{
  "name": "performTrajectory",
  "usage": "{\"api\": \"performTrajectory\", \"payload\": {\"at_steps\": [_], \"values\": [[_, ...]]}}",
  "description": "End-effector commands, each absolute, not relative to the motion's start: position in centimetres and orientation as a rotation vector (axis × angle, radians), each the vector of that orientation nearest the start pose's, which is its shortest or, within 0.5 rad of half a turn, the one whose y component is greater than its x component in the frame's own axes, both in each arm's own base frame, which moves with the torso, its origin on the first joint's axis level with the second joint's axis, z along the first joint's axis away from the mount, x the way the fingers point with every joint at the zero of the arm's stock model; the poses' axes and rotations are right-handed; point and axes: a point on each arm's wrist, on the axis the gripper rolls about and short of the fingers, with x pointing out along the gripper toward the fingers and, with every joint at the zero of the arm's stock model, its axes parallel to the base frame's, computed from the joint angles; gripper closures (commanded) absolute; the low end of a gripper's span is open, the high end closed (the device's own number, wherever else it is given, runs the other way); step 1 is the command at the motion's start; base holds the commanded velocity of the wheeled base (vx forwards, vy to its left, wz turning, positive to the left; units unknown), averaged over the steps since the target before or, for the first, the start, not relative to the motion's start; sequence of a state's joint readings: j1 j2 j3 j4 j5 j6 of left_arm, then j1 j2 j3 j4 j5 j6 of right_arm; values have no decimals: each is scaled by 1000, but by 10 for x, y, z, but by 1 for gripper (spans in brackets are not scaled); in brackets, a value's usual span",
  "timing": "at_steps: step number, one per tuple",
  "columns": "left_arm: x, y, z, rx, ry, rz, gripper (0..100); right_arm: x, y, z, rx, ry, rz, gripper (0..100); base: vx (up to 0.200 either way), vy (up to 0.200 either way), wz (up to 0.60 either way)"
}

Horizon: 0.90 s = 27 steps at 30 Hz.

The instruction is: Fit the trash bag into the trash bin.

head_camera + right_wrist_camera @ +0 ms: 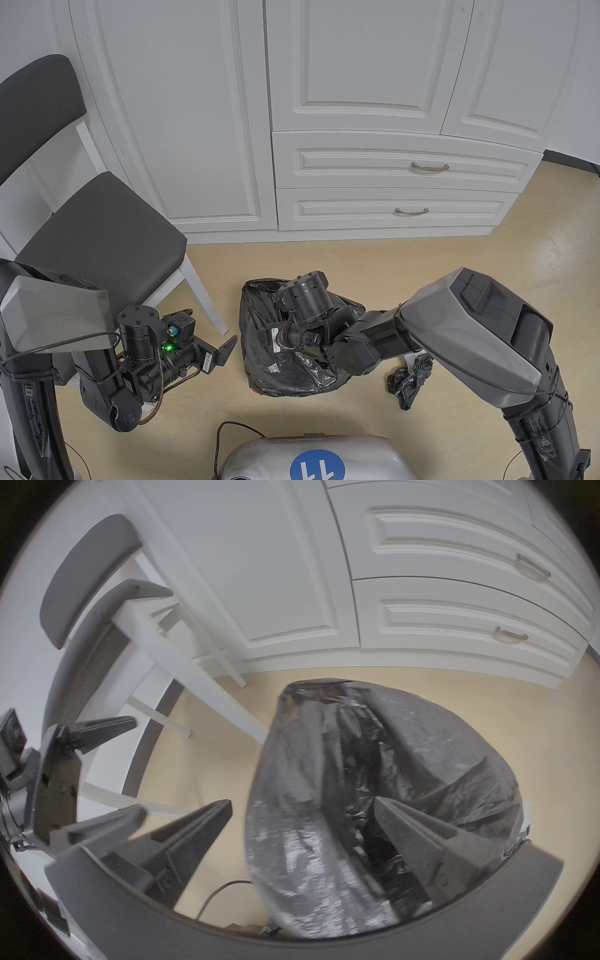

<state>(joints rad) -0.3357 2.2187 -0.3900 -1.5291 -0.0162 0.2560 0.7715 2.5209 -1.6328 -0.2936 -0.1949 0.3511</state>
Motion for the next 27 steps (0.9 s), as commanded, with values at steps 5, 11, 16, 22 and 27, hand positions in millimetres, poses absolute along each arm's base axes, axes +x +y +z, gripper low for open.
{"api": "performTrajectory", "payload": {"at_steps": [5,11,16,22,27], "values": [[291,-102,19,300,255,-387,0,377,333,-4,40,660,408,0,0,0,0],[291,-102,18,301,257,-386,0,382,335,-15,39,658,406,100,0,0,0],[291,-102,18,300,257,-387,0,383,338,-18,54,632,415,100,0,0,0],[291,-102,18,300,257,-387,0,379,343,-6,67,617,429,100,0,0,0],[291,-102,18,301,257,-386,0,366,353,7,65,604,463,100,0,0,0]]}}
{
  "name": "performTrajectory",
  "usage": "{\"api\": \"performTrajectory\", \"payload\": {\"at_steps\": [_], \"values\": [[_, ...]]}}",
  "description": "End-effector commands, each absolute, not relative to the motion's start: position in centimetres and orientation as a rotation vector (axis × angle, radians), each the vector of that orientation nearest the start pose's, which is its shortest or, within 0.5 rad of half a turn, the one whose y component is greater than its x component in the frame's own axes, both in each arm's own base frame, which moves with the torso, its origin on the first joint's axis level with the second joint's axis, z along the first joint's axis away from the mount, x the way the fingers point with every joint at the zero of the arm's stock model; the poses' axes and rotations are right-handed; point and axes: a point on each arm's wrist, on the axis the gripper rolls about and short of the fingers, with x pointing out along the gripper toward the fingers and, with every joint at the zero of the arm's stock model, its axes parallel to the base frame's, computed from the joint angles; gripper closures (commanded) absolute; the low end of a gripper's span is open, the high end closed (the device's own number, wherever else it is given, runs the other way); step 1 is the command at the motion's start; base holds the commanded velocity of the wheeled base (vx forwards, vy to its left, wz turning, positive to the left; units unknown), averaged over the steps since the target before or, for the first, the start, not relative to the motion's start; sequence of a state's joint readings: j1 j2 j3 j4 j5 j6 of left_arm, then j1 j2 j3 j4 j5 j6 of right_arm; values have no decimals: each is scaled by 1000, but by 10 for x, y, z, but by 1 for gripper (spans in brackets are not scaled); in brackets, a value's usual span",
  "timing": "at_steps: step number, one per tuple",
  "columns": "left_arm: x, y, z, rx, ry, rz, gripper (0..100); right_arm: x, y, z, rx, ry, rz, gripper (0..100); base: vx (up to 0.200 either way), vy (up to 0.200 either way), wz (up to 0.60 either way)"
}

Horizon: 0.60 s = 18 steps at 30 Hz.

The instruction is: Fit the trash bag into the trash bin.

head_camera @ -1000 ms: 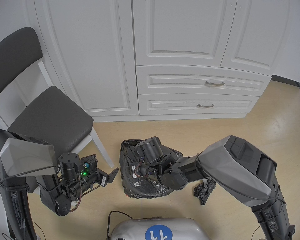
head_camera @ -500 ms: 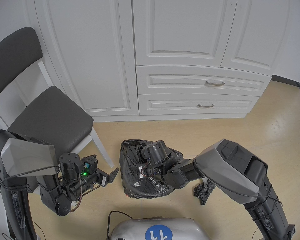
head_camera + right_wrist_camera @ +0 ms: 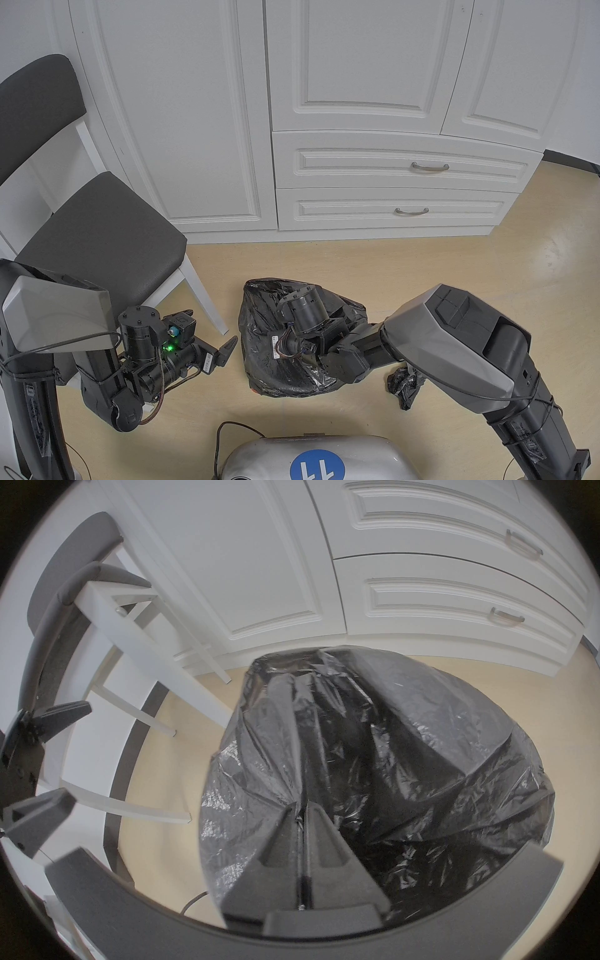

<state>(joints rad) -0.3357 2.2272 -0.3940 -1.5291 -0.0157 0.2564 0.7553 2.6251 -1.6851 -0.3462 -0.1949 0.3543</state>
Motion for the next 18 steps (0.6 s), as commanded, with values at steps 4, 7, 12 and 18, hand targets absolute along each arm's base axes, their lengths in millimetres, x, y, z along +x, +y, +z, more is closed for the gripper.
{"api": "performTrajectory", "payload": {"at_steps": [4,7,12,18], "values": [[291,-102,18,301,258,-386,0,354,362,12,58,603,492,100,0,0,0],[291,-102,18,301,257,-386,0,345,368,12,48,609,511,100,0,0,0],[291,-102,19,300,255,-386,0,336,376,-1,28,631,528,100,0,0,0],[291,-102,18,301,257,-386,0,332,381,-10,19,643,536,100,0,0,0]]}}
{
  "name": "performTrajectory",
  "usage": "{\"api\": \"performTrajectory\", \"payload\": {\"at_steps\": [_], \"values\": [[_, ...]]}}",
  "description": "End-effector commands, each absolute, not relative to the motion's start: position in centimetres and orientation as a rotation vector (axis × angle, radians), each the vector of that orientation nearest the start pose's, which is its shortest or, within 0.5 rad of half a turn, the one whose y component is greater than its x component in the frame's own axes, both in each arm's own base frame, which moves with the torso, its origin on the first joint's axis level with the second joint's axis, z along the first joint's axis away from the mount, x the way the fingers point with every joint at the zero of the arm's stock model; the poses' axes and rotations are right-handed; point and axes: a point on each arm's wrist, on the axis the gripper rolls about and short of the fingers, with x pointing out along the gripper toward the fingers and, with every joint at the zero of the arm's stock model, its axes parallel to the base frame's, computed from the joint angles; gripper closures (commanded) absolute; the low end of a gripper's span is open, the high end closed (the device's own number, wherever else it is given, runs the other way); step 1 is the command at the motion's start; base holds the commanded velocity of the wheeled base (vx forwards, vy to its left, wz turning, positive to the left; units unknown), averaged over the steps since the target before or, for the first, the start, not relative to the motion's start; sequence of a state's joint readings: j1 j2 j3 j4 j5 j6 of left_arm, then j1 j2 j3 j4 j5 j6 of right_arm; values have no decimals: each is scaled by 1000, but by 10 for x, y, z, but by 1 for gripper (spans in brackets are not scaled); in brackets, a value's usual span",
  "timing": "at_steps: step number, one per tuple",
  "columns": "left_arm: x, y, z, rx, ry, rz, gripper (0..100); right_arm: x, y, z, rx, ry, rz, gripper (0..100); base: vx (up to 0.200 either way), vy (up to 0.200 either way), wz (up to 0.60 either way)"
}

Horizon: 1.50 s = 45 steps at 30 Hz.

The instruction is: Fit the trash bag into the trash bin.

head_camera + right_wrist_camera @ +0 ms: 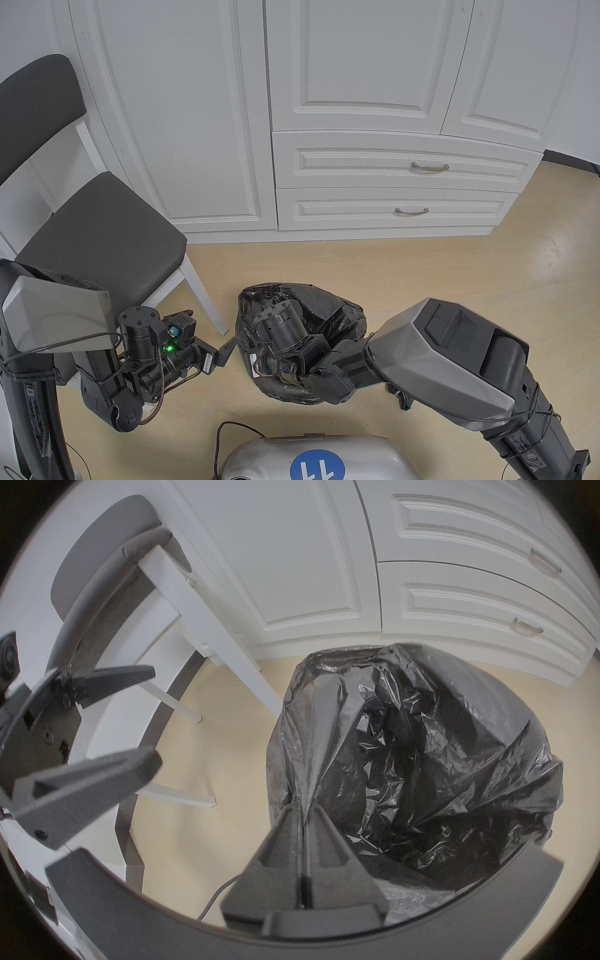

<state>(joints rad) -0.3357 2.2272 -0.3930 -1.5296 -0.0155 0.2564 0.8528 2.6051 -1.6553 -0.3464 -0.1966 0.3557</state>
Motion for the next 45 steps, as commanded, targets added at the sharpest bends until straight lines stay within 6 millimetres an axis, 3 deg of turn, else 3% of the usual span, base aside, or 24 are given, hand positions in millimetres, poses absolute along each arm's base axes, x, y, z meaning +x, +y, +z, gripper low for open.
{"api": "performTrajectory", "payload": {"at_steps": [1,19,23,28,29,34,38,40,42,45], "values": [[291,-102,18,301,257,-386,0,329,384,-8,20,641,545,100,0,0,0],[291,-102,19,300,254,-385,0,295,403,9,2,636,623,100,0,0,0],[291,-102,20,300,251,-385,0,287,405,-1,-20,661,630,100,0,0,0],[291,-102,19,300,254,-385,0,292,400,-26,-60,697,607,100,0,0,0],[290,-102,19,300,255,-386,0,293,400,-27,-63,699,605,0,0,0,0],[291,-102,18,300,255,-386,0,296,398,-19,-29,689,595,0,0,0,0],[291,-103,19,300,254,-387,0,292,393,31,11,617,608,0,0,0,0],[291,-103,19,300,254,-387,0,288,389,47,21,602,614,0,0,0,0],[291,-103,18,301,255,-387,0,287,387,49,21,601,613,0,0,0,0],[291,-102,21,299,246,-385,0,279,366,74,12,583,586,0,0,0,0]]}}
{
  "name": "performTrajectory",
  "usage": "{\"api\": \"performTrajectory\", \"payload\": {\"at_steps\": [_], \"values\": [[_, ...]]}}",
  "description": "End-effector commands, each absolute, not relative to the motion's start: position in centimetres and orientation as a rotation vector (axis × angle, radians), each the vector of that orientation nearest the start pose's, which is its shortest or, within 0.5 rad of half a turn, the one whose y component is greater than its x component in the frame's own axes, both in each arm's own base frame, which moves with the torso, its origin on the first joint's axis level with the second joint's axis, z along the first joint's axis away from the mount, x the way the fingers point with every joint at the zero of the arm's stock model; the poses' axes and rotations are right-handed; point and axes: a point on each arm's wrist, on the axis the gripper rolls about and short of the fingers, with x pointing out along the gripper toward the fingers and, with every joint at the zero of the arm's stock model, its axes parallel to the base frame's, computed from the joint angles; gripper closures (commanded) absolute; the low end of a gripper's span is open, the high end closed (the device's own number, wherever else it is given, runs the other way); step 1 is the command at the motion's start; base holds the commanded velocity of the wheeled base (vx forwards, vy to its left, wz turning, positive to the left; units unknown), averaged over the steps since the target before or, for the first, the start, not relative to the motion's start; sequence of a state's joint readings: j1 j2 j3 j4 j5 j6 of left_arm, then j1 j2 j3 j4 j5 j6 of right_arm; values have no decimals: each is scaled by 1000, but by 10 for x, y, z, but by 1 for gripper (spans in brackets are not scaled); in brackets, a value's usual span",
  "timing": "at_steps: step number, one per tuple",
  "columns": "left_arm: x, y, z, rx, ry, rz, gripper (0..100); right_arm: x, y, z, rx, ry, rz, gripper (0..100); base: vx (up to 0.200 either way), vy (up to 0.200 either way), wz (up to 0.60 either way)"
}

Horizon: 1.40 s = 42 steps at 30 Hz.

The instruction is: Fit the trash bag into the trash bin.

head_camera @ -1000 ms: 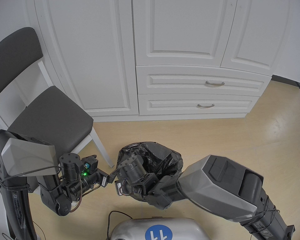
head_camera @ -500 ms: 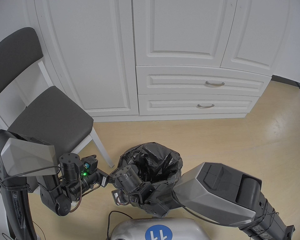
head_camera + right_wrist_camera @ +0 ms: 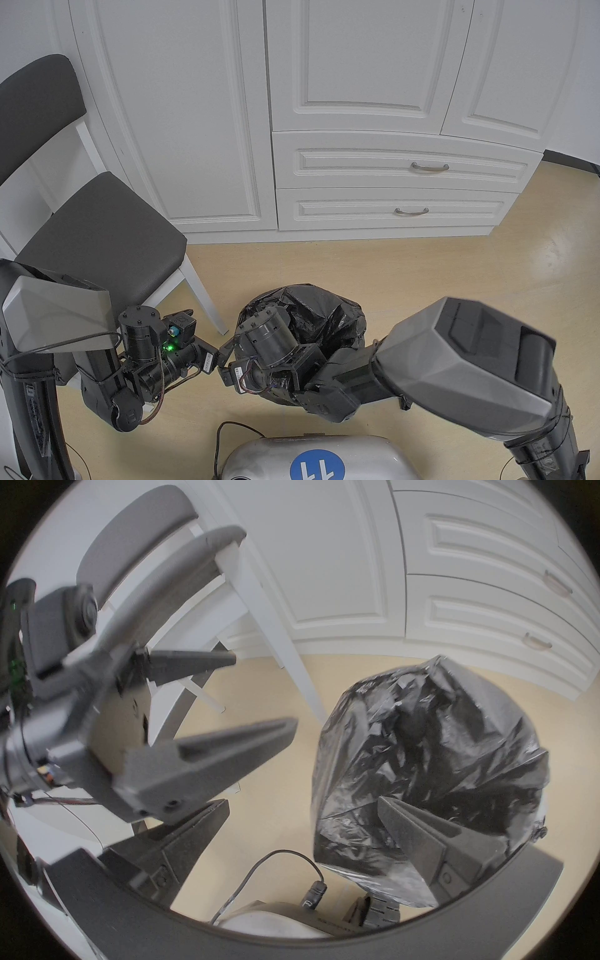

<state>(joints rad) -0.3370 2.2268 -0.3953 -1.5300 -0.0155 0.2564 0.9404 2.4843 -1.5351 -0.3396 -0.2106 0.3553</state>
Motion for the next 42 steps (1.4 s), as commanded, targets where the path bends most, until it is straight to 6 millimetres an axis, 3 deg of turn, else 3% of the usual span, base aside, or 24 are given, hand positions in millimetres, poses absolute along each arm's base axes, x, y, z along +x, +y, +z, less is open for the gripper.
{"api": "performTrajectory", "payload": {"at_steps": [1,7,9,12,18,29,36,42], "values": [[291,-102,22,299,245,-384,0,282,360,79,15,575,566,0,0,0,0],[291,-102,22,298,243,-383,0,319,321,91,-65,507,437,0,0,0,0],[292,-102,22,298,242,-383,0,332,309,88,-145,486,372,0,0,0,0],[292,-101,22,298,241,-379,0,349,297,67,-290,490,279,0,0,0,0],[292,-101,22,302,245,-355,0,360,296,29,-405,512,252,0,0,0,0],[292,-103,20,304,248,-359,0,392,284,0,-422,515,170,0,0,0,0],[292,-104,19,305,251,-362,0,405,279,9,-372,440,131,0,0,0,0],[291,-104,19,306,253,-362,0,416,265,35,-346,393,95,0,0,0,0]]}}
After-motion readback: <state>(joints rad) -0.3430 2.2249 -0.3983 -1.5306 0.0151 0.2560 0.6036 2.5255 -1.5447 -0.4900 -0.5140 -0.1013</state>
